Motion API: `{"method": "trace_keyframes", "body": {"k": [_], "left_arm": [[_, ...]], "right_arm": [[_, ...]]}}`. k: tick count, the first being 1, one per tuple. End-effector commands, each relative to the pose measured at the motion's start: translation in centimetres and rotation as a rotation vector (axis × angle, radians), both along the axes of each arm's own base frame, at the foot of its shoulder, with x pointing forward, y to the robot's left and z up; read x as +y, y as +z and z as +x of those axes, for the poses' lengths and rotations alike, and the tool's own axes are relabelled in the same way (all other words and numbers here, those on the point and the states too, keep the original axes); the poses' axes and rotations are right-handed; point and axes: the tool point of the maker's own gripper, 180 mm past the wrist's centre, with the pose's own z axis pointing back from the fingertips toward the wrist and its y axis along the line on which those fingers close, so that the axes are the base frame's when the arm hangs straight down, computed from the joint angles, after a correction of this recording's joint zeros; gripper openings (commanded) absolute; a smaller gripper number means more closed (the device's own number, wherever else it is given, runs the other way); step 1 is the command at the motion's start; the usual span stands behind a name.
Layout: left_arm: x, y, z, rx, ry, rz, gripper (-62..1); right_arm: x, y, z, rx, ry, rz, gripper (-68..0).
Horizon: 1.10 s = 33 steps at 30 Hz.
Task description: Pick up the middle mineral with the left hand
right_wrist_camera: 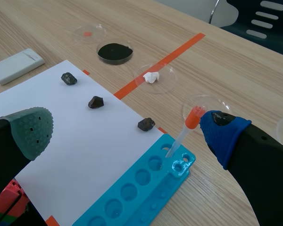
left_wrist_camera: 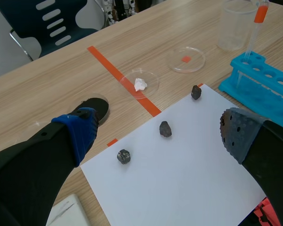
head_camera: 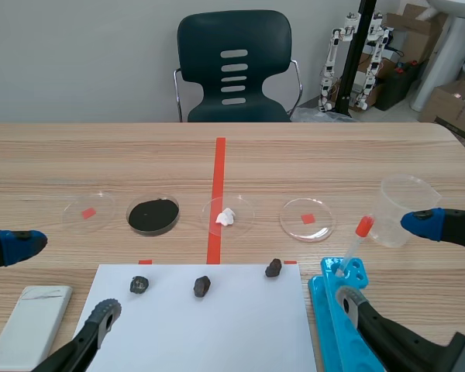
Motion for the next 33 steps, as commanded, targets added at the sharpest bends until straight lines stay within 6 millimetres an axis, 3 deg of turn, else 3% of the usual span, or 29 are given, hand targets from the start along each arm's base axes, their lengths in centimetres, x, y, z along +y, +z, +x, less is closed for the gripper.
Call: {"method": "trace_keyframes", "body": {"k": [1,13,16,20,24,33], "left_arm": [[0.0,0.6,0.3,-0.023,0.006,-0.015,-6.7],[0.0,0.5,0.3,-0.016,0.013,-0.016,-6.7],[0.2,-0.6,0.5,0.033,0.019,0.025,-6.7],[0.4,-4.3,1.7,0.205,0.041,0.16,-6.7],[-1.1,-5.5,2.8,0.295,0.032,0.169,-6.7],[-4.5,-4.8,6.5,0.349,0.116,0.102,-6.7]], "right_arm": [[0.3,1.0,0.4,-0.032,0.001,0.027,0.4],[0.3,1.0,0.4,-0.032,0.001,0.027,0.4],[0.3,1.0,0.4,-0.032,0.001,0.027,0.4],[0.3,1.0,0.4,-0.032,0.001,0.027,0.4],[0.3,1.0,0.4,-0.032,0.001,0.027,0.4],[0.3,1.0,0.4,-0.032,0.001,0.027,0.4]]}}
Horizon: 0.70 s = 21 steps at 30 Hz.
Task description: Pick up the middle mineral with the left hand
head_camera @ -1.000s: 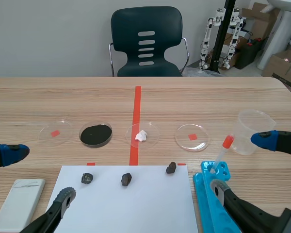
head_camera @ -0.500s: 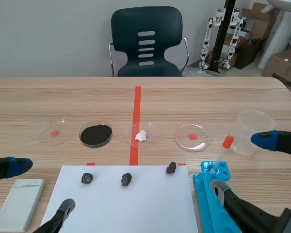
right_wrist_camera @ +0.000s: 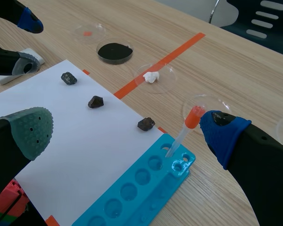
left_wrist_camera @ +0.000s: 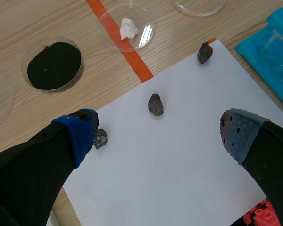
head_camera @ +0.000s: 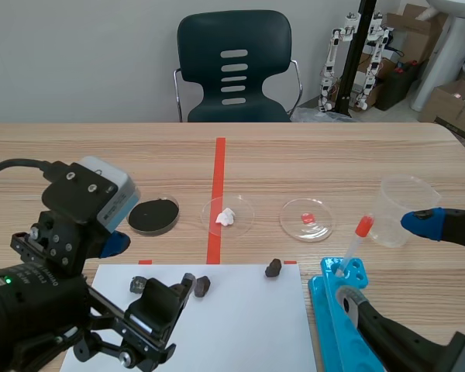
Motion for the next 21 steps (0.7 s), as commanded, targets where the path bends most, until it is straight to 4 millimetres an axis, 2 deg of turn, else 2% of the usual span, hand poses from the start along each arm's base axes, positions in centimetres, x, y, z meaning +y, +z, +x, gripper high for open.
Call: {"method": "trace_keyframes", "body": {"k": [1,8,14,16,21], "left_arm": [[-0.7,1.2,1.1,-0.028,0.023,-0.032,-6.7],[-0.8,1.4,3.8,-0.002,0.117,-0.028,-6.7],[0.0,-1.6,4.9,0.153,0.226,0.01,-6.7],[-0.4,-2.7,4.9,0.224,0.243,0.018,-6.7],[-3.0,-4.6,5.0,0.327,0.258,-0.004,-7.3]], "right_arm": [[0.3,1.0,0.4,-0.032,0.001,0.027,0.4],[0.3,1.0,0.4,-0.032,0.001,0.027,0.4],[0.3,1.0,0.4,-0.032,0.001,0.027,0.4],[0.3,1.0,0.4,-0.032,0.001,0.027,0.4],[0.3,1.0,0.4,-0.032,0.001,0.027,0.4]]}}
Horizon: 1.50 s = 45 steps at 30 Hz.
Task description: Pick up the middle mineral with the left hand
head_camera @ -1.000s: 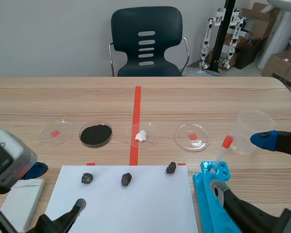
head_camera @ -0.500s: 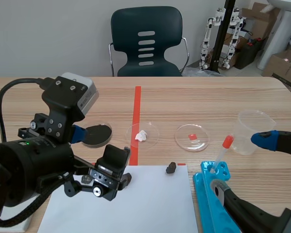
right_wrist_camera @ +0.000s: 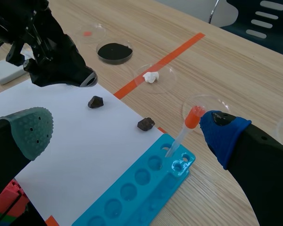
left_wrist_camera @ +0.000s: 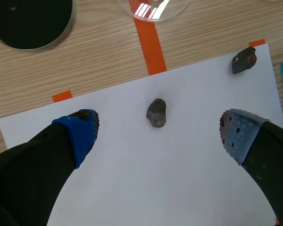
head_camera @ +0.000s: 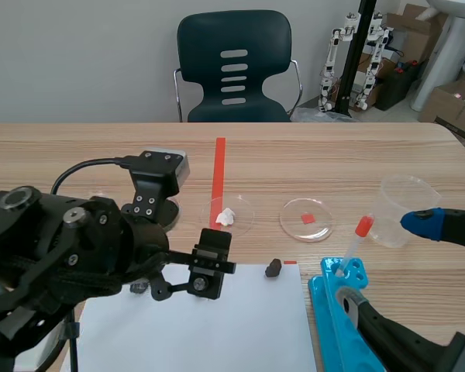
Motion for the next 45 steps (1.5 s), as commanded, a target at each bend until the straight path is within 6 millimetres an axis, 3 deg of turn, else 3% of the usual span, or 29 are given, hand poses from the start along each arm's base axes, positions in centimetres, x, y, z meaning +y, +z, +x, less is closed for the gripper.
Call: {"method": "trace_keyframes", "body": {"k": [1,5,10,23,30,34,41,45], "left_arm": [[-1.1,0.1,0.1,0.003,-0.001,-0.023,-7.3],[-2.8,-0.7,0.3,0.031,0.0,-0.031,-7.3],[-3.5,-2.0,0.7,0.071,0.02,-0.006,-7.3],[-3.2,-4.6,1.8,0.191,0.038,0.071,-7.3],[-1.7,-6.6,1.7,0.261,0.076,0.129,-7.4],[-1.3,-7.6,1.0,0.297,0.08,0.147,-18.6],[-1.6,-7.6,1.1,0.294,0.079,0.14,-20.4],[-1.6,-7.6,1.0,0.295,0.079,0.141,-33.3]], "right_arm": [[0.3,1.0,0.4,-0.032,0.001,0.027,0.4],[0.3,1.0,0.4,-0.032,0.001,0.027,0.4],[0.3,1.0,0.4,-0.032,0.001,0.027,0.4],[0.3,1.0,0.4,-0.032,0.001,0.027,0.4],[0.3,1.0,0.4,-0.032,0.001,0.028,0.4],[0.3,1.0,0.4,-0.032,0.001,0.027,0.4],[0.3,1.0,0.4,-0.032,0.001,0.027,0.4],[0.3,1.0,0.4,-0.032,0.001,0.027,0.4]]}}
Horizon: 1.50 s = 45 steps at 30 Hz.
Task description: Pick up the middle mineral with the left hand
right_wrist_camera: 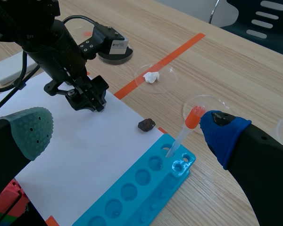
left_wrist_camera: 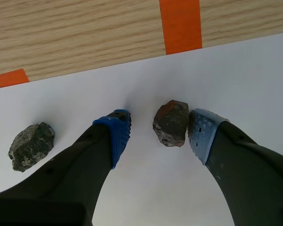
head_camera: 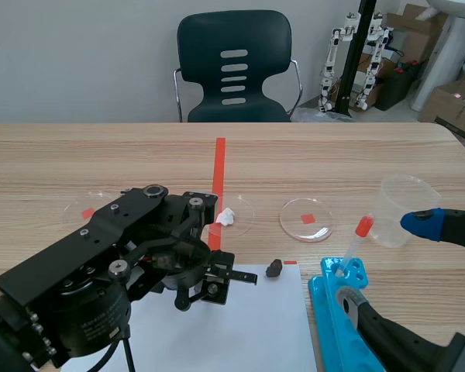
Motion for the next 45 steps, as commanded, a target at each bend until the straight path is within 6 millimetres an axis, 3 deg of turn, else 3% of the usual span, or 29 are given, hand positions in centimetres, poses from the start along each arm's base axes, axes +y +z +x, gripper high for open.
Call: {"method": "trace_keyframes", "body": {"k": [1,8,15,19,25,29,35,38,45], "left_arm": [[-0.9,0.4,0.2,-0.006,-0.003,-0.022,-35.3],[-0.9,0.5,0.3,-0.014,-0.003,-0.023,-48.6],[-1.0,0.8,0.7,-0.036,-0.003,-0.03,-49.7],[-1.2,1.6,1.2,-0.072,-0.005,-0.044,-53.9],[0.6,5.0,2.4,-0.242,-0.026,-0.056,-53.9],[2.6,8.1,2.9,-0.48,-0.061,-0.06,-53.9],[4.7,12.6,0.9,-0.701,-0.178,-0.05,-53.9],[4.8,14.8,-0.6,-0.839,-0.276,-0.086,-53.9],[6.2,17.2,-5.3,-0.986,-0.404,-0.148,-53.9]], "right_arm": [[0.3,1.0,0.4,-0.032,0.001,0.028,0.4],[0.3,1.0,0.4,-0.032,0.001,0.028,0.4],[0.3,1.0,0.4,-0.032,0.001,0.028,0.4],[0.3,1.0,0.4,-0.032,0.001,0.028,0.4],[0.3,1.0,0.4,-0.032,0.001,0.028,0.4],[0.3,1.0,0.4,-0.032,0.001,0.028,0.4],[0.3,1.0,0.4,-0.032,0.001,0.028,0.4],[0.3,1.0,0.4,-0.032,0.001,0.028,0.4],[0.3,1.0,0.4,-0.032,0.001,0.028,0.4]]}}
